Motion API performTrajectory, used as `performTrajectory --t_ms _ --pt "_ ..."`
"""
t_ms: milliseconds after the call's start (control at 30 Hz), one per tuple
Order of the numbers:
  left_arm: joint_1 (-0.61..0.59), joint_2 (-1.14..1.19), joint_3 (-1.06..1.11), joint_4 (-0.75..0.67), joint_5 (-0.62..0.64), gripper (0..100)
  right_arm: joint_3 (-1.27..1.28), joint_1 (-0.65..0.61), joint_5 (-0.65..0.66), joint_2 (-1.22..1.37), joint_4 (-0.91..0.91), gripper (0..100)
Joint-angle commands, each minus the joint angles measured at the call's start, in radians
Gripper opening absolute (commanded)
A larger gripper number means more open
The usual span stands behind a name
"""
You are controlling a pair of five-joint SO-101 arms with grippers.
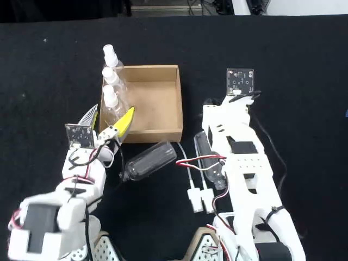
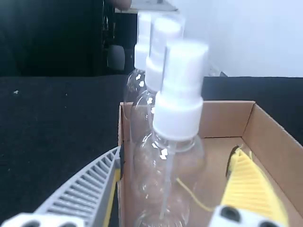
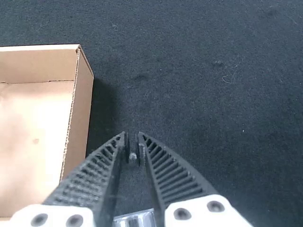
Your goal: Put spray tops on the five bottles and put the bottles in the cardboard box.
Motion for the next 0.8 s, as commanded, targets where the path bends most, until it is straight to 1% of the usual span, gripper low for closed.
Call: performTrajectory --t_ms 0,133,333,400,467,567,700,767 --pt "0.004 -0.226 0.028 0.199 0.005 33 -0.013 0.018 0.012 -0.047 -0.034 1.1" --pt "0.015 -0.443 0.022 0.451 0.063 33 -0.012 0.018 0.012 -0.047 -0.034 1.1" --pt "0.024 -0.795 -0.021 1.03 0.075 33 -0.008 0.02 0.012 -0.047 -0.034 1.1" --pt "0.03 -0.905 -0.039 1.203 0.077 33 -0.008 0.02 0.012 -0.047 -0.034 1.1" --pt "0.031 -0.993 -0.054 1.343 0.086 33 -0.008 0.02 0.012 -0.047 -0.034 1.1" --pt "0.024 -1.099 -0.059 1.488 0.13 33 -0.008 0.023 0.012 -0.047 -0.034 1.1" --pt "0.027 -1.197 -0.058 1.628 0.21 33 -0.01 0.04 0.012 -0.047 -0.034 1.2" --pt "0.019 -1.235 -0.061 1.699 0.227 33 -0.013 0.054 0.012 -0.047 -0.034 1.2"
